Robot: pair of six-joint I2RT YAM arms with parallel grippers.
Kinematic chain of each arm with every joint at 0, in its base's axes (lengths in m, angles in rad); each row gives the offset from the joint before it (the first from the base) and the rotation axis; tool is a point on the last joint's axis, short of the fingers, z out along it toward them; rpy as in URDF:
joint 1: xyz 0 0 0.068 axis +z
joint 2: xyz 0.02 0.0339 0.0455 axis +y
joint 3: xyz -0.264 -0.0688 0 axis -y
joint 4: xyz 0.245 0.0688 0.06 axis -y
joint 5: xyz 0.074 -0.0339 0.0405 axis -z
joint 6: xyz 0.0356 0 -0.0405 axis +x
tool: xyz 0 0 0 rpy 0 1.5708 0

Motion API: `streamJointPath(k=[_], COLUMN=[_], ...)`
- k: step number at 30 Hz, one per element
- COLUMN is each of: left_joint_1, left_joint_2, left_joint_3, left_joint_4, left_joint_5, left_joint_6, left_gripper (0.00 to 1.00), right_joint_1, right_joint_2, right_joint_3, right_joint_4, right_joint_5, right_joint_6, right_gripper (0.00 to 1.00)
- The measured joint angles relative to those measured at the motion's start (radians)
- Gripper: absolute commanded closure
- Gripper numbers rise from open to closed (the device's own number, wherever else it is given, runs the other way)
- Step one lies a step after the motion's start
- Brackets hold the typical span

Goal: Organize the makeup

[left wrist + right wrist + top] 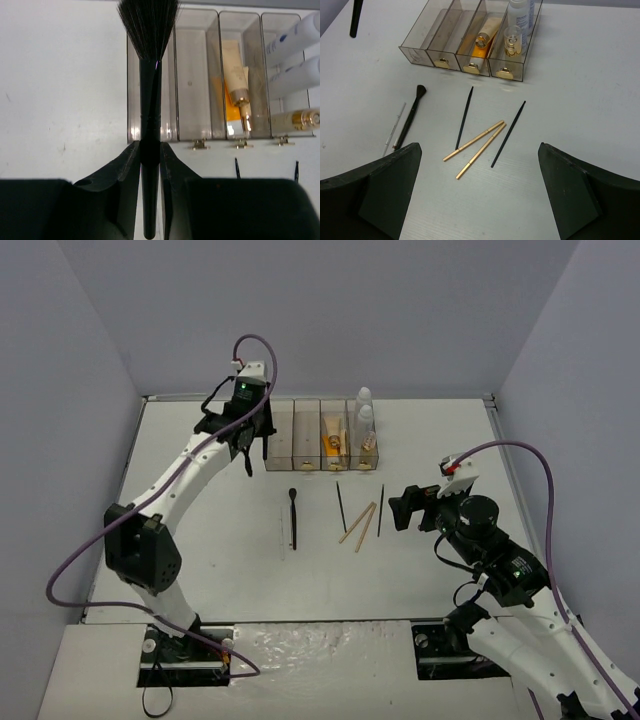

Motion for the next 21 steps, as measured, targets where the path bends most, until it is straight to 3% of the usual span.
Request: streamJointPath(k=[5,11,16,21], left_joint_1=[0.046,0.058,0.068,0.077], left_joint_2=[0.265,0.463,0.553,0.571], left_joint_3=[0.246,0.394,0.465,0.47], left_joint_4=[-0.015,-0.056,-0.065,-0.071], left_joint_5=[0.064,0.109,0.123,0.131], left_joint_6=[0.04,0.063,0.064,0.062], left_gripper=[0.99,0.91,0.7,0.57], right_joint_1=[0.001,0.003,0.007,0.007], right_joint_2=[0.002,0.016,0.029,0.033], right_joint_3=[0.0,0.0,0.0,0.0], right_joint_4=[0.0,0.0,0.0,0.0], right_joint_5=[0.0,0.0,0.0,0.0], right_joint_6=[0.0,0.0,0.0,0.0], right_gripper=[0.0,0.0,0.0,0.0])
